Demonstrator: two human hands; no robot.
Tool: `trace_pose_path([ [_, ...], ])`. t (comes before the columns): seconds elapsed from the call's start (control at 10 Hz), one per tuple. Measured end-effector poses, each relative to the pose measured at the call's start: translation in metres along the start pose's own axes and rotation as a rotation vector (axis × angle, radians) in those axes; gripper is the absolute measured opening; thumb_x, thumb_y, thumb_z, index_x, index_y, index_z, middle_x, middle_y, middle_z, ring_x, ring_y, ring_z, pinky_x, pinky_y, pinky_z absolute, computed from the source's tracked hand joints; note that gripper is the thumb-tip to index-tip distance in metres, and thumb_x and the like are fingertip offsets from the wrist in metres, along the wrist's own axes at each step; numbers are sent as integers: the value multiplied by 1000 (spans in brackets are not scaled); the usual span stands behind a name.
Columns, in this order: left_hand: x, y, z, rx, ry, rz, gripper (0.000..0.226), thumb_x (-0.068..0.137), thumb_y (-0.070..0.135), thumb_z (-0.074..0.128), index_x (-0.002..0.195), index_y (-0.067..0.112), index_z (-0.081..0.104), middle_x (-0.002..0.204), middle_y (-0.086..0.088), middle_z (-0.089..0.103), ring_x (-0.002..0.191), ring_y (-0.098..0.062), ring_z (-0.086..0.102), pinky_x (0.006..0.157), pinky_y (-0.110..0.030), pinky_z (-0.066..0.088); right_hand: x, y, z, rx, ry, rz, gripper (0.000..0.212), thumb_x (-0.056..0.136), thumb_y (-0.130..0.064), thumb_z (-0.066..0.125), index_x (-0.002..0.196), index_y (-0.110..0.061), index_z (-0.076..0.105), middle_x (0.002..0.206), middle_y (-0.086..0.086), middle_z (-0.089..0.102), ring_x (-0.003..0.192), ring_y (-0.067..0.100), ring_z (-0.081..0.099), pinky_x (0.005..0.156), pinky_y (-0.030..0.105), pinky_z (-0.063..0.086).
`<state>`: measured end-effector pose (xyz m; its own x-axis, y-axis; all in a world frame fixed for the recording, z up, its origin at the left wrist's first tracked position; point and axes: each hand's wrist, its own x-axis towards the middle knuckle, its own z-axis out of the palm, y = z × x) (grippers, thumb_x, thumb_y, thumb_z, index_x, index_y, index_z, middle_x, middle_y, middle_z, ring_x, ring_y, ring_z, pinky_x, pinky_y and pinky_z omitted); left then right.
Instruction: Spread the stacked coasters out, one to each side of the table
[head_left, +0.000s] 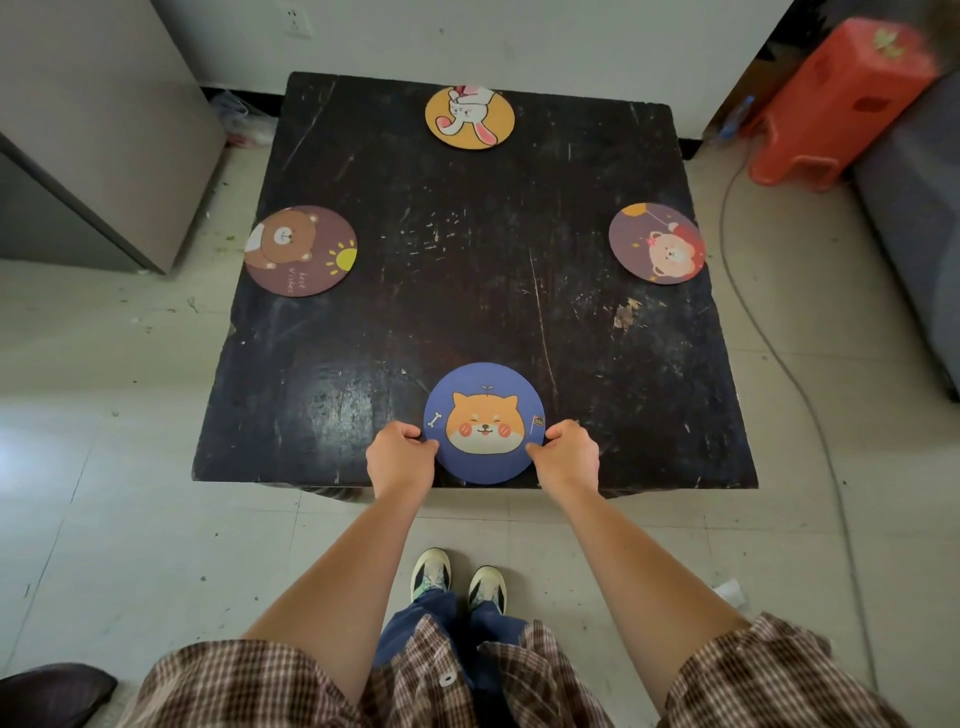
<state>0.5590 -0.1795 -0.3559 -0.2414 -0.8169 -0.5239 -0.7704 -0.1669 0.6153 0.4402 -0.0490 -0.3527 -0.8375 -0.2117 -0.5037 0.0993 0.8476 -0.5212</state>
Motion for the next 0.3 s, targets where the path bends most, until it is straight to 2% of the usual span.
trace_pose_path([
  [0.1, -5, -4, -7, 107, -22, 118, 27, 82, 16, 67, 107, 11, 60, 107, -8, 61, 92, -28, 61, 81, -38, 51, -7, -6, -11, 40, 7, -21, 21, 82, -20, 70, 95, -14, 55, 85, 0, 58, 73, 12, 56, 48, 15, 36],
  [0.2, -12, -13, -15, 322, -21, 272, 36, 86, 20, 60, 121, 16, 52, 130, -12, 43, 118, -29, 40, 89, -40, 43, -11, -9, -22, 130, -24, -50, 17, 79, -21, 72, 85, -19, 55, 79, -3, 59, 64, 8, 54, 49, 18, 38],
  [0.3, -14, -21, -22, 534, -74, 300, 51, 92, 27, 50, 140, 20, 34, 153, -15, 16, 139, -33, 12, 102, -48, 35, -20, -16, -43, 204, -66, -118, 21, 77, -26, 73, 90, -16, 62, 81, -4, 64, 76, 12, 61, 67, 28, 52],
])
